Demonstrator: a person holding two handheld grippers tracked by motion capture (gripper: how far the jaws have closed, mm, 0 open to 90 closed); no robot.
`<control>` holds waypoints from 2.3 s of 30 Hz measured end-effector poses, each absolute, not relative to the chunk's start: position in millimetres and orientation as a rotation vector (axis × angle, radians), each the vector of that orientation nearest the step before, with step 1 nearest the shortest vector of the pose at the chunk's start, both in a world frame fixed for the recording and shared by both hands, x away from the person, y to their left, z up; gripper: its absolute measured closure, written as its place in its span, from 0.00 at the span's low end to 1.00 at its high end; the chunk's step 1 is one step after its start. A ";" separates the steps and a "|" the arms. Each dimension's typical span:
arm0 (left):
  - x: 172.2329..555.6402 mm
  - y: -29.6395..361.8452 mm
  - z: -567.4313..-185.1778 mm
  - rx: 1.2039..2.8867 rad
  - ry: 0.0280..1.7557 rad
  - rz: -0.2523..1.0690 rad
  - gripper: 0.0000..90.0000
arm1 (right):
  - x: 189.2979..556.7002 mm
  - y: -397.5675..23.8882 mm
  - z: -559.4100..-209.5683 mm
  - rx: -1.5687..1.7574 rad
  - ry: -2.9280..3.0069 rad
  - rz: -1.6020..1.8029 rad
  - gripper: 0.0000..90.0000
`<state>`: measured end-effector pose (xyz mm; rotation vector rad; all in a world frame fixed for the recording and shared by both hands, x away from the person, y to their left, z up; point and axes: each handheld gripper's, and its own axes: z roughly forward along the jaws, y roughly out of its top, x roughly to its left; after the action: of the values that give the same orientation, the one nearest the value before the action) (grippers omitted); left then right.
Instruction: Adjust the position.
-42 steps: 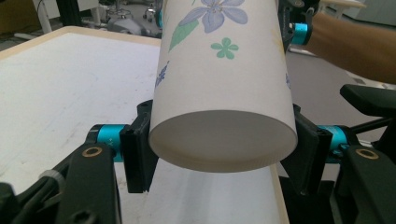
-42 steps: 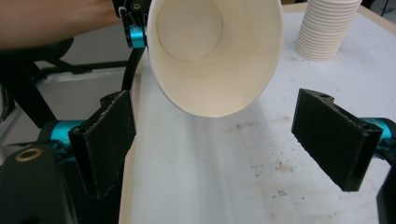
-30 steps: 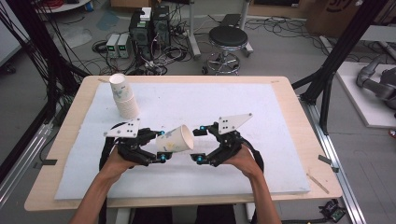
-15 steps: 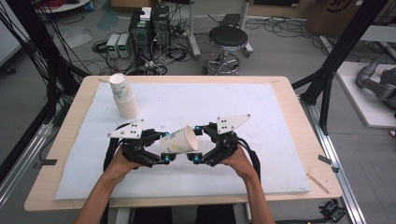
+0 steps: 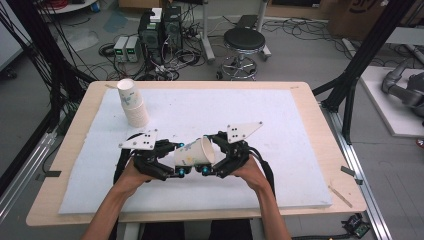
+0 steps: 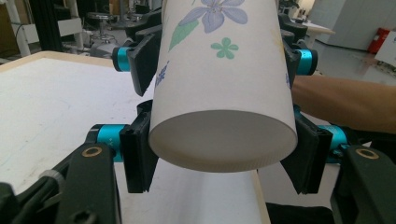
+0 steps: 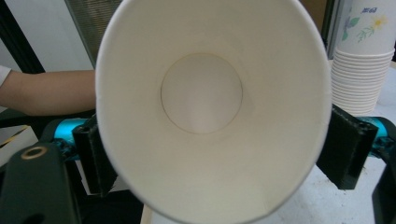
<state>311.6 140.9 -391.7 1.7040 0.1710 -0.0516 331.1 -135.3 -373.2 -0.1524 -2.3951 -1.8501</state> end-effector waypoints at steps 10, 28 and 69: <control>311.2 139.3 -392.3 1.715 0.165 -0.056 0.41 | 331.7 -132.9 -374.0 -0.136 -2.377 -1.856 0.24; 311.4 140.0 -392.3 1.717 0.164 -0.061 0.41 | 329.2 -134.2 -372.7 -0.090 -2.353 -1.896 0.39; 297.4 192.3 -405.2 1.791 0.463 0.175 0.07 | 340.7 -154.5 -364.3 -0.316 -2.452 -1.858 0.39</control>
<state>297.4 192.3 -405.2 1.7906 0.4627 0.1755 340.7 -154.5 -364.3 -0.3156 -2.4520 -1.8585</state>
